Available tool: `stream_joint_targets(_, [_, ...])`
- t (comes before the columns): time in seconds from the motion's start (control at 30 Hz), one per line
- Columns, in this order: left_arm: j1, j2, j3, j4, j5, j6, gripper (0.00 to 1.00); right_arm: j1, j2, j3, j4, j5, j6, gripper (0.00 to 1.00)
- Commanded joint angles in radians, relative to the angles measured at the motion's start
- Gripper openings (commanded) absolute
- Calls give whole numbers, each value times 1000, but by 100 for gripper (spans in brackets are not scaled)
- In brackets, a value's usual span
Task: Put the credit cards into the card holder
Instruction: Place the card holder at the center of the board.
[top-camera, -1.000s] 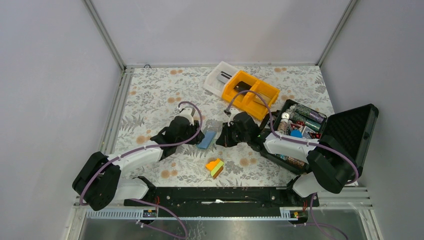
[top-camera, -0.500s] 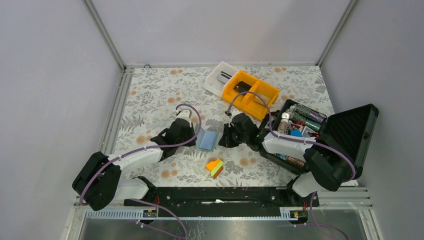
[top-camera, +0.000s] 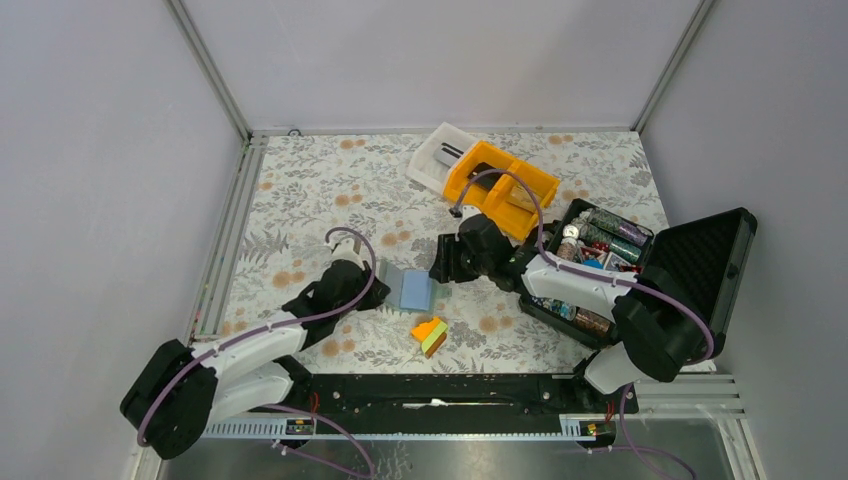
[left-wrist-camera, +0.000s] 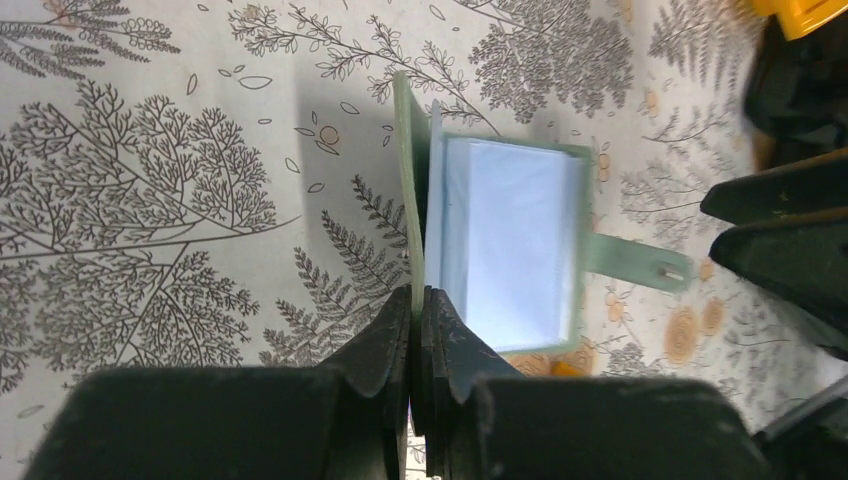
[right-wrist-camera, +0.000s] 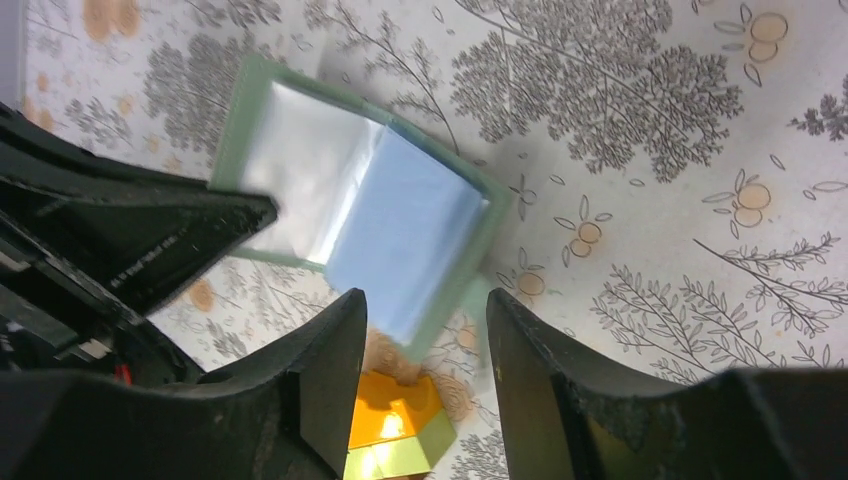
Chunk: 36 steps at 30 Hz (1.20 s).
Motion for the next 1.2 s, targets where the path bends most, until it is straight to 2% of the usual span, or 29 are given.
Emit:
stream_joint_targets(0.0, [-4,-105,-45,43,-26,-123,0,-4,-23,122,-84,31,31,52])
stream_joint_targets(0.07, [-4,-156,-67,21,-54,-146,0,-3,-27,148,-102,-7,34,46])
stream_joint_targets(0.17, [-4,-220,-96,4,-88,-168,0,15,-38,144,-85,-32,44,44])
stream_joint_targets(0.37, [-4,-224,-97,-23,-61,-155,0,54,39,45,136,-141,107,42])
stream_joint_targets(0.47, [-4,-217,-103,-27,-59,-143,13,98,90,17,220,-151,105,42])
stream_joint_targets(0.6, [-4,-242,-97,-80,-115,-131,24,112,120,-31,313,-167,107,42])
stream_joint_targets(0.67, [-4,-264,-82,-128,-142,-132,35,111,122,-34,307,-150,77,42])
stream_joint_targets(0.87, [-4,-278,32,-272,-144,-70,53,111,131,-22,264,-86,18,44])
stream_joint_targets(1.0, [-4,-261,144,-360,-130,5,60,111,159,-24,295,-104,15,44])
stream_joint_targets(1.17, [-4,-258,225,-357,-23,14,60,111,212,7,350,-145,11,41])
